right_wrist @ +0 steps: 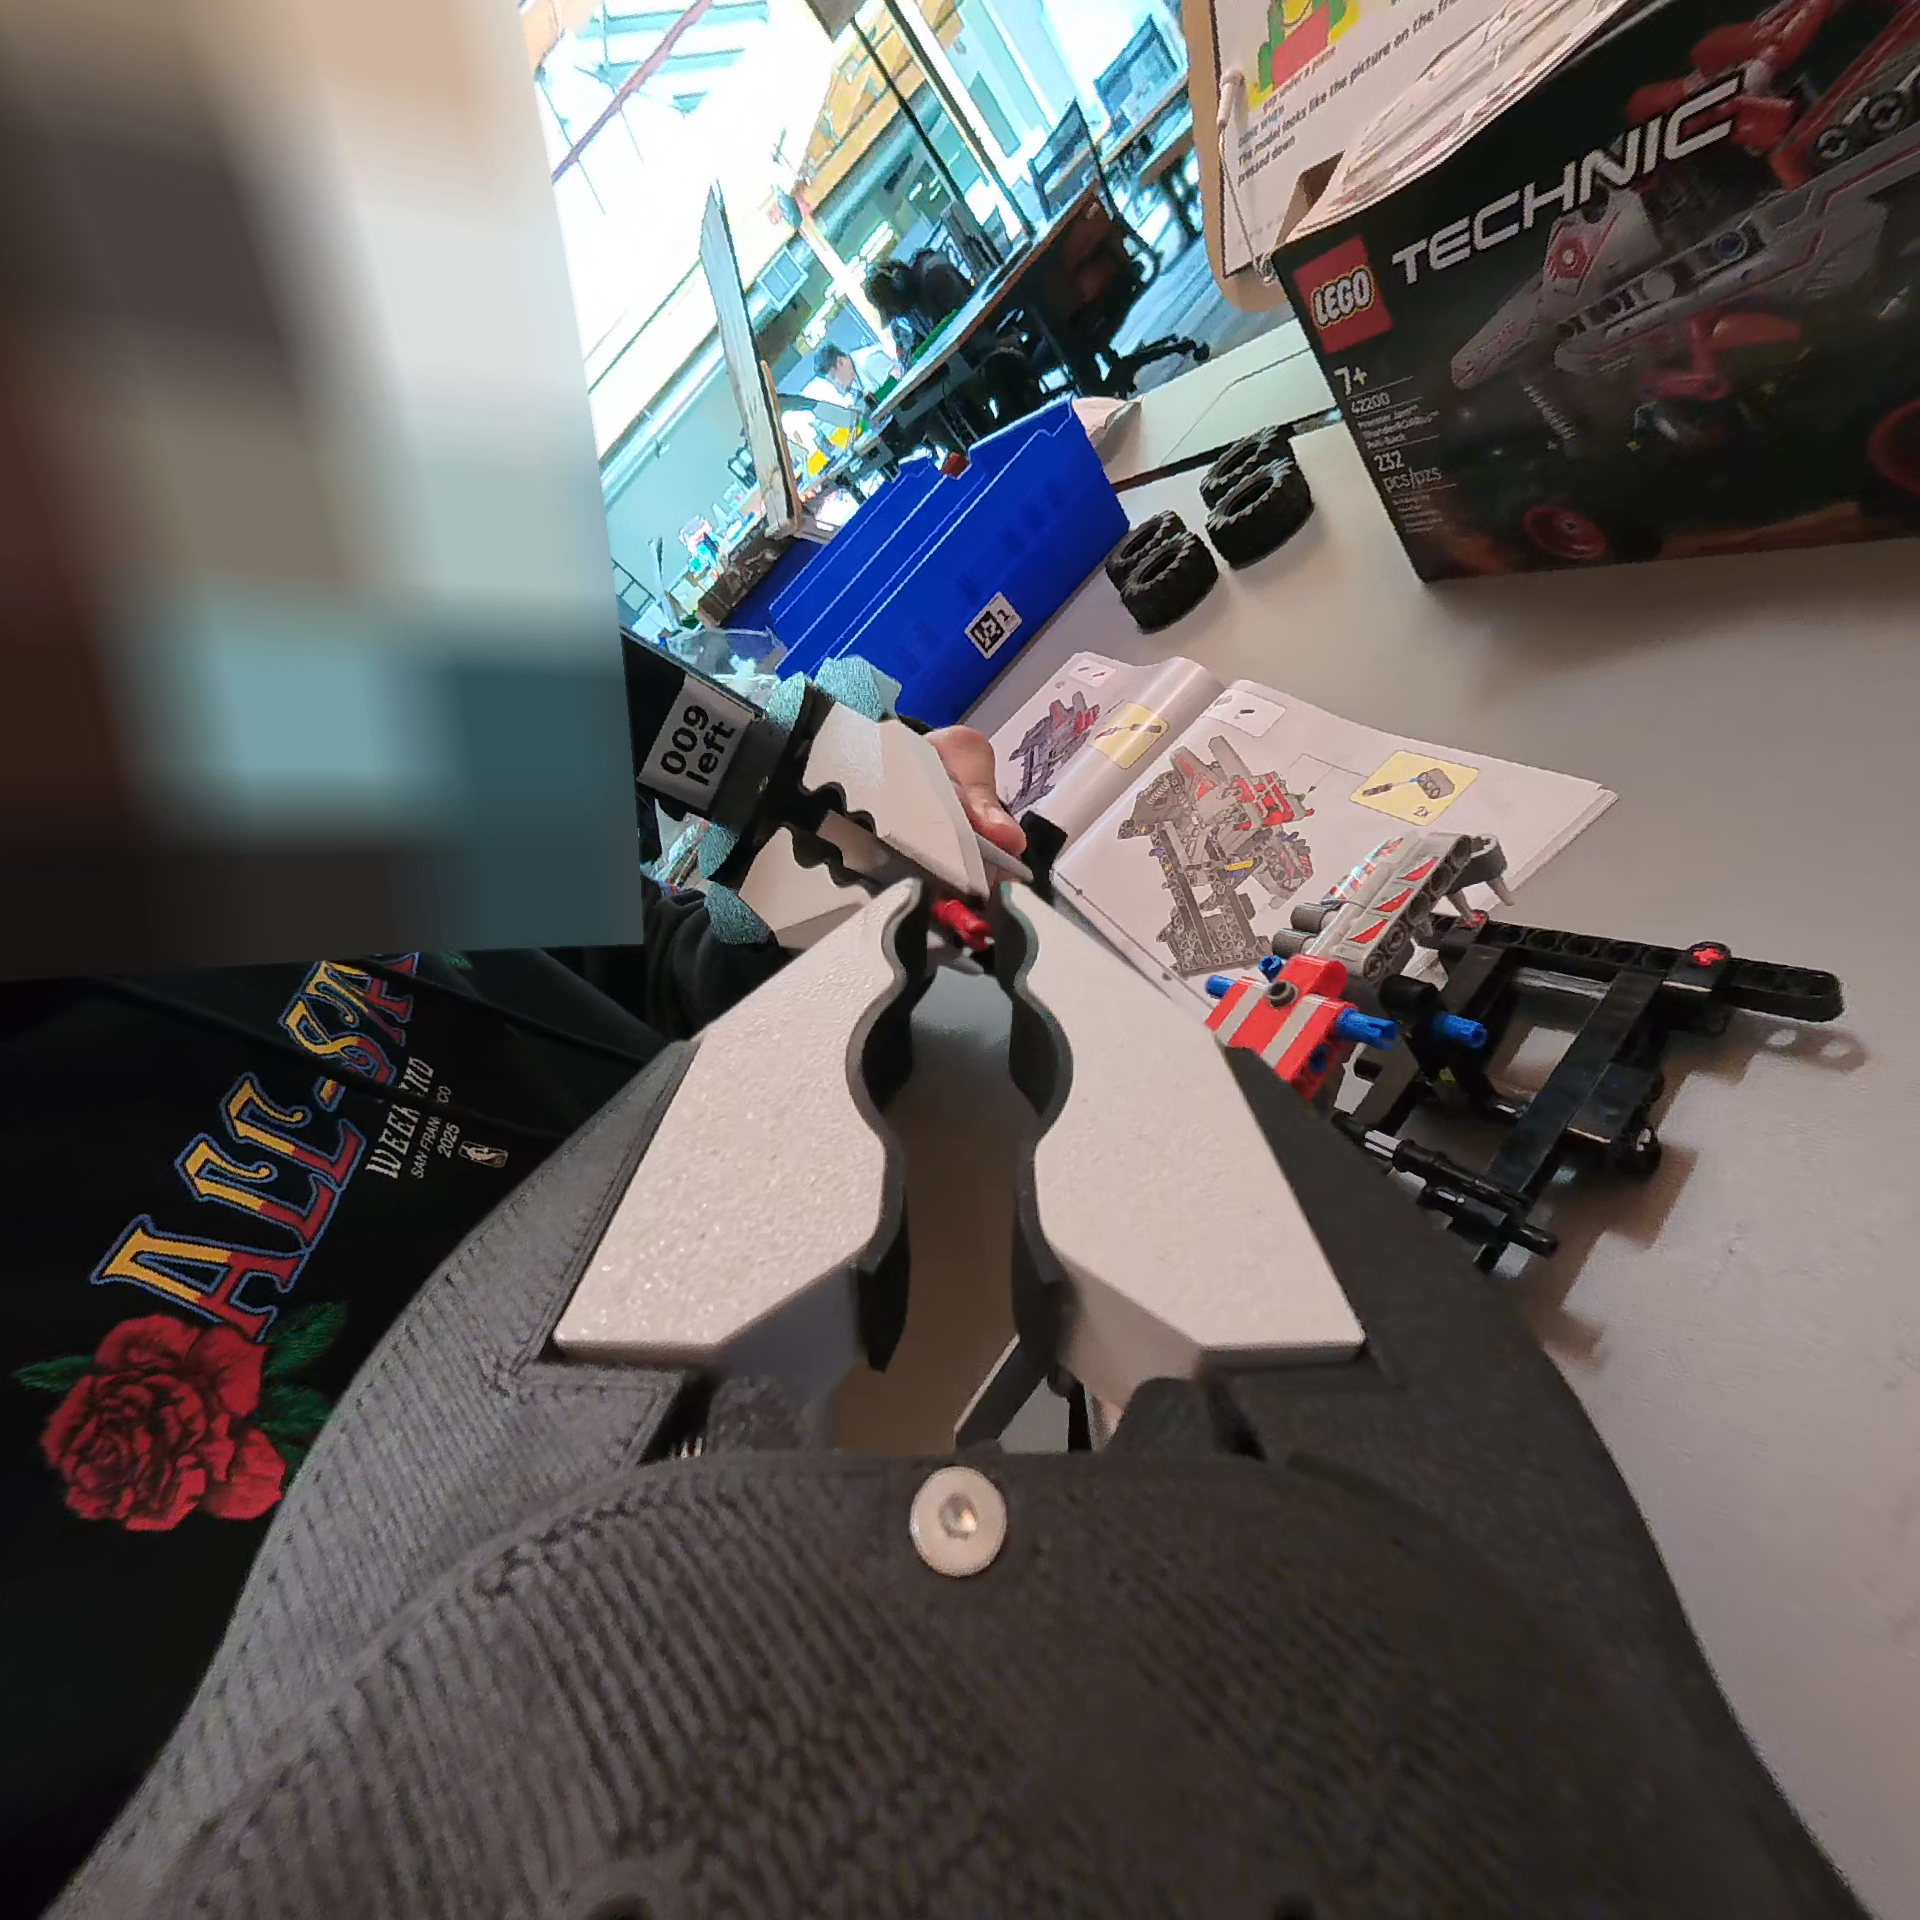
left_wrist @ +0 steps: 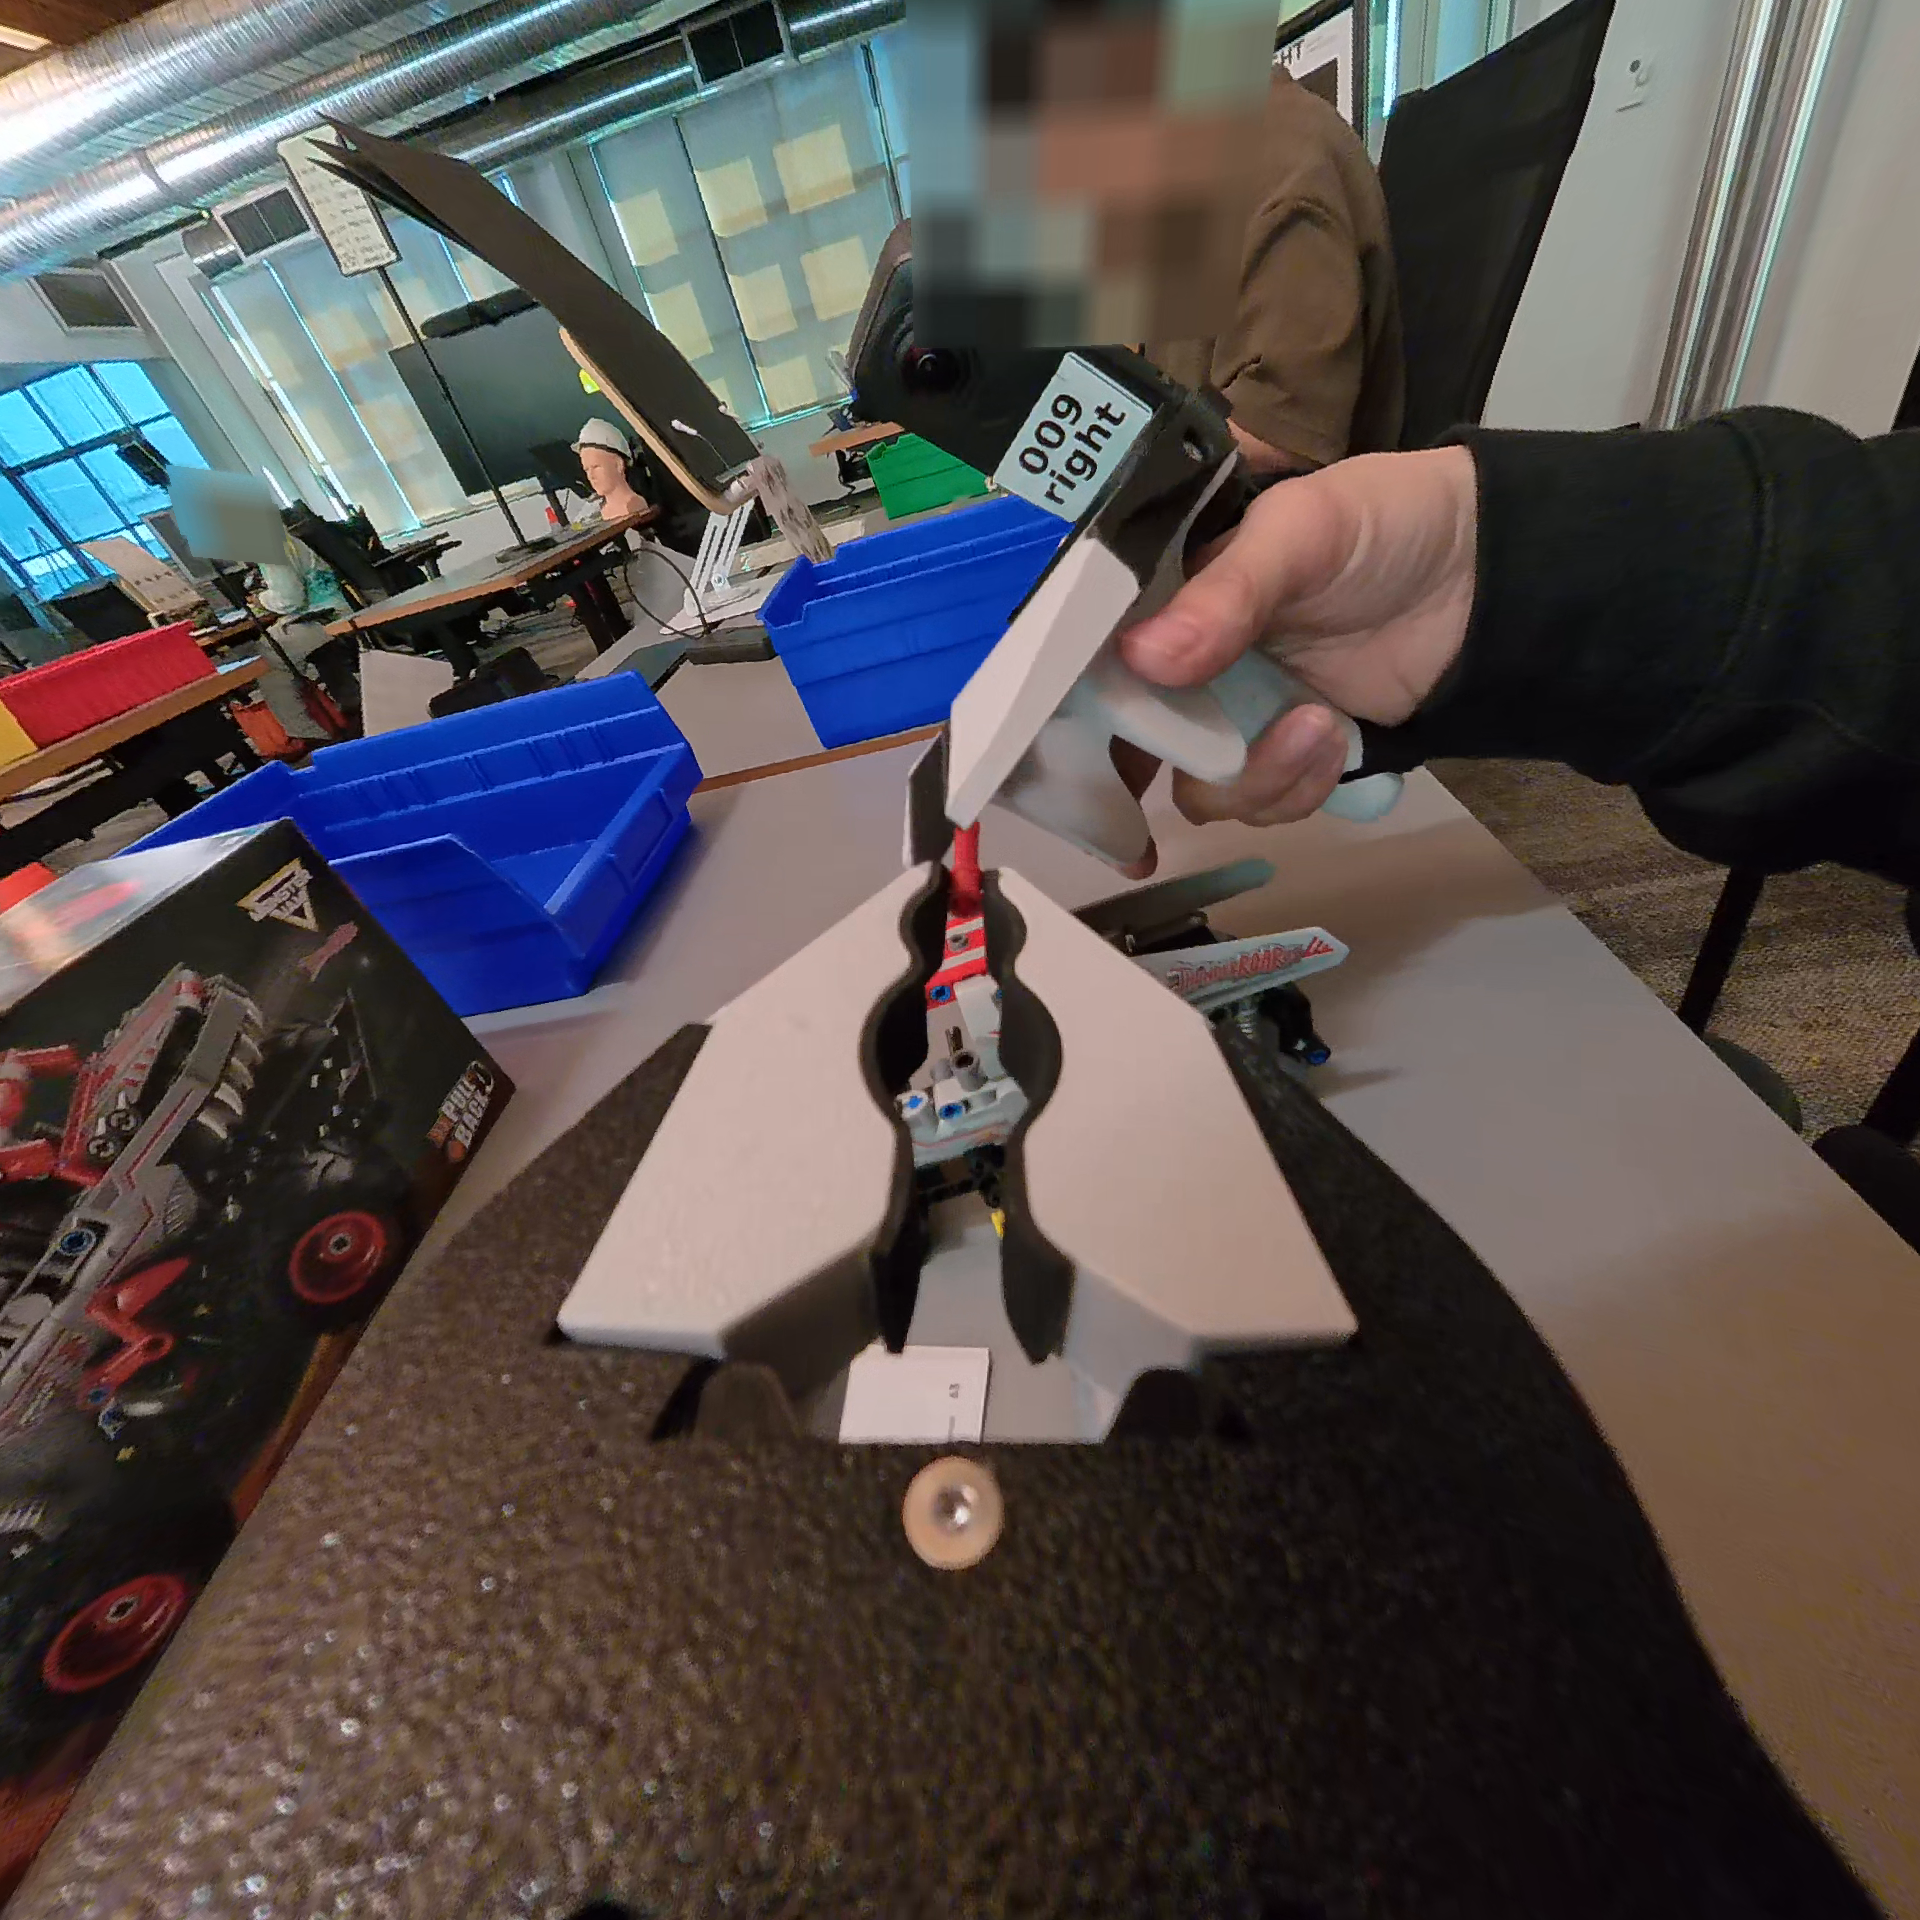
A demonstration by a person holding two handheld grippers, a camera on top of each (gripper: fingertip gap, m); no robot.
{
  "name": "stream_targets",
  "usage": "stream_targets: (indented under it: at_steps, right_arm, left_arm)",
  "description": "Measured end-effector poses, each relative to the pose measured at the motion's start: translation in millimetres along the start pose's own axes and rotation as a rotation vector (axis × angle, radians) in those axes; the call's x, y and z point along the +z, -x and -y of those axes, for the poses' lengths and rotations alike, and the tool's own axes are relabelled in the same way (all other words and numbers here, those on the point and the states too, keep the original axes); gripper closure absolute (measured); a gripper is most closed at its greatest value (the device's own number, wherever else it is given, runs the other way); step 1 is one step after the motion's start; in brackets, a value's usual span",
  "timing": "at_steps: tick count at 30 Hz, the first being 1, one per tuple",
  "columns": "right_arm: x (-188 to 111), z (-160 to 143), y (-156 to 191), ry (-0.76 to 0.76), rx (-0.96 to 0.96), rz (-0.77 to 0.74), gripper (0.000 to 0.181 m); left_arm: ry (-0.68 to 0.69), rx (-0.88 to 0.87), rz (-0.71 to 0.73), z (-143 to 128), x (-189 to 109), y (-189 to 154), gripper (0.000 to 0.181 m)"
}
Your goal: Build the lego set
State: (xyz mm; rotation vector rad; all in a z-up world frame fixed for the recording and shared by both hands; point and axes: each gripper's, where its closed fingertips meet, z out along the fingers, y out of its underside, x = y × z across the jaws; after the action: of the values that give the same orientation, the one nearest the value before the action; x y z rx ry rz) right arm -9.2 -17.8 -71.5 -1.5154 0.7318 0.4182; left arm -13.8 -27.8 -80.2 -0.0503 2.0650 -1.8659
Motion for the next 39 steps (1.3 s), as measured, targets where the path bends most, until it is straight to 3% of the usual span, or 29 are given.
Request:
stream_targets:
  at_steps: [12, 14, 18, 21, 26, 32, 39]
  right_arm:
    - [-27, 14, -12, -0.118, -0.060, -0.110, 0.168]
    - [-45, 17, -35, -0.132, -0.099, -0.258, 0.168]
    - [-108, 3, -119, -0.077, -0.178, -0.739, 0.166]
    - [-128, -8, -150, -0.073, -0.136, -0.866, 0.164]
    - [-129, -2, -174, -0.085, -0.236, -1.009, 0.162]
    - [-134, -1, -179, -0.030, -0.325, -1.147, 0.158]
    - [-123, -20, -193, 0.141, -0.283, -1.141, 0.152]
  left_arm:
    - [0.027, -0.012, 0.043, -3, -5, 7, 0.177]
    - [0.078, -0.003, 0.083, -13, -13, 7, 0.177]
    - [0.256, 0.172, 0.217, -44, -46, 7, 0.177]
    - [0.380, 0.312, 0.348, -67, -73, 17, 0.177]
    - [0.548, 0.571, 0.438, -87, -88, 30, 0.177]
    - [0.595, 0.581, 0.401, -107, -86, 27, 0.177]
    - [0.599, 0.535, 0.376, -112, -87, 26, 0.177]
